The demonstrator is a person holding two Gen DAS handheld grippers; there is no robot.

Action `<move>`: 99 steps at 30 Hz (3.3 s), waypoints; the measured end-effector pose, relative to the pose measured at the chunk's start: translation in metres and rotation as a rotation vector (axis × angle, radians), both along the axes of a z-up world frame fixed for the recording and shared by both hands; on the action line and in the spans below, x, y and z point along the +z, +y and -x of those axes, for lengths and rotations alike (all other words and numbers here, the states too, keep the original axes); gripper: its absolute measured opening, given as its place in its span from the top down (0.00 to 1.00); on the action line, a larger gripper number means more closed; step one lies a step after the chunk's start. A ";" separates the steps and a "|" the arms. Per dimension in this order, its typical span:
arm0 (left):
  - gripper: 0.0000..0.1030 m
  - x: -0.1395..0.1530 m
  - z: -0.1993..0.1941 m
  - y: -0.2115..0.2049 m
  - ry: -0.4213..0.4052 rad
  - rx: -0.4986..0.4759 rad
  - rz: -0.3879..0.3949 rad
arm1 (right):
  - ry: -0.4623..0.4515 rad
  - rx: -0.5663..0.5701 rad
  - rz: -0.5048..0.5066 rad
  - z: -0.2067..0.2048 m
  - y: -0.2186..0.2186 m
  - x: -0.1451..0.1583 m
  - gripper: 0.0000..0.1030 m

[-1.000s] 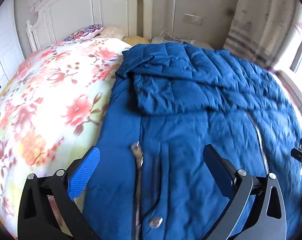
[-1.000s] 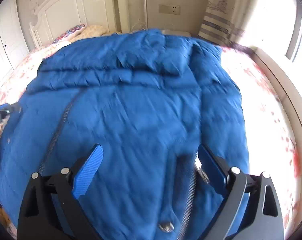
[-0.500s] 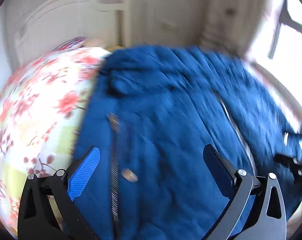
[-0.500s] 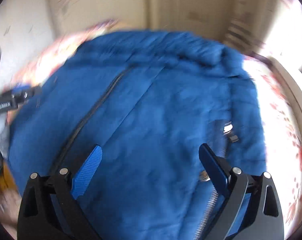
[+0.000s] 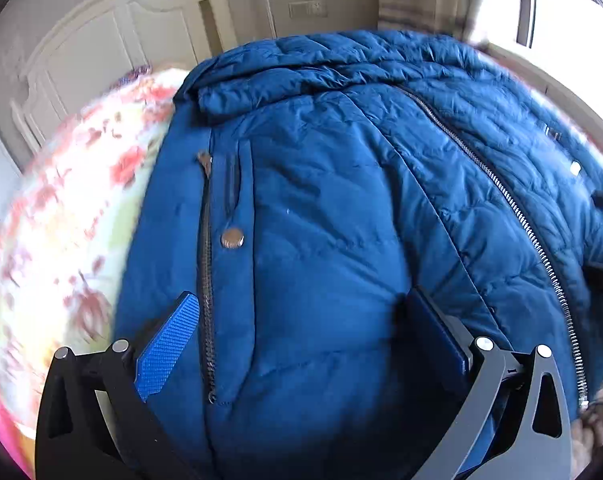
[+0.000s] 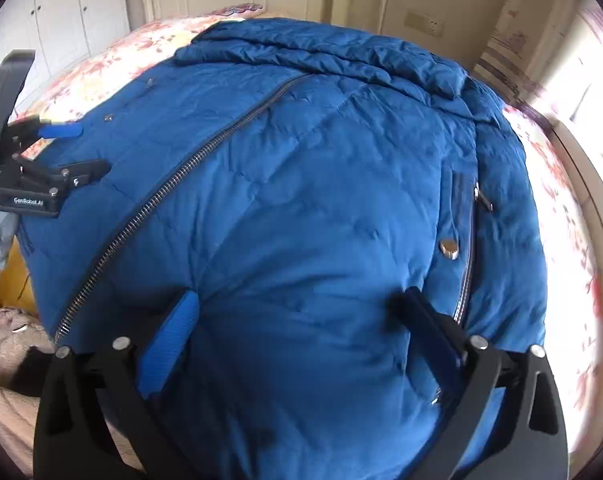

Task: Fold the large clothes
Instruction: 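Move both grippers to the jacket hem to prepare the next fold, then grasp the ribbed navy hem with both grippers, then lift the held hem and fold it toward the collar with both grippers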

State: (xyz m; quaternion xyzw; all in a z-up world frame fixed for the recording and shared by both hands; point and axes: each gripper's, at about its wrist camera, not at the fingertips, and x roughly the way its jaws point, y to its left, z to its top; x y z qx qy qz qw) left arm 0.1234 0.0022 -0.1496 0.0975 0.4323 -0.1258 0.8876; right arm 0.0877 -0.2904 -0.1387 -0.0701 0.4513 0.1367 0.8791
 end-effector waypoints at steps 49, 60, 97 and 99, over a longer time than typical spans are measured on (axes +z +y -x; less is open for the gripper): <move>0.77 0.012 0.084 0.092 -0.141 -0.029 0.234 | -0.197 -0.125 -0.180 0.112 -0.091 0.010 0.83; 0.78 0.087 0.187 0.157 -0.239 -0.071 0.438 | -0.329 0.059 -0.395 0.230 -0.098 0.097 0.85; 0.10 0.076 -0.207 0.147 0.114 -0.126 0.424 | -0.034 -0.118 -0.233 -0.186 -0.138 0.070 0.23; 0.10 0.070 -0.203 0.129 0.121 -0.172 0.368 | -0.028 -0.086 -0.196 -0.189 -0.128 0.067 0.21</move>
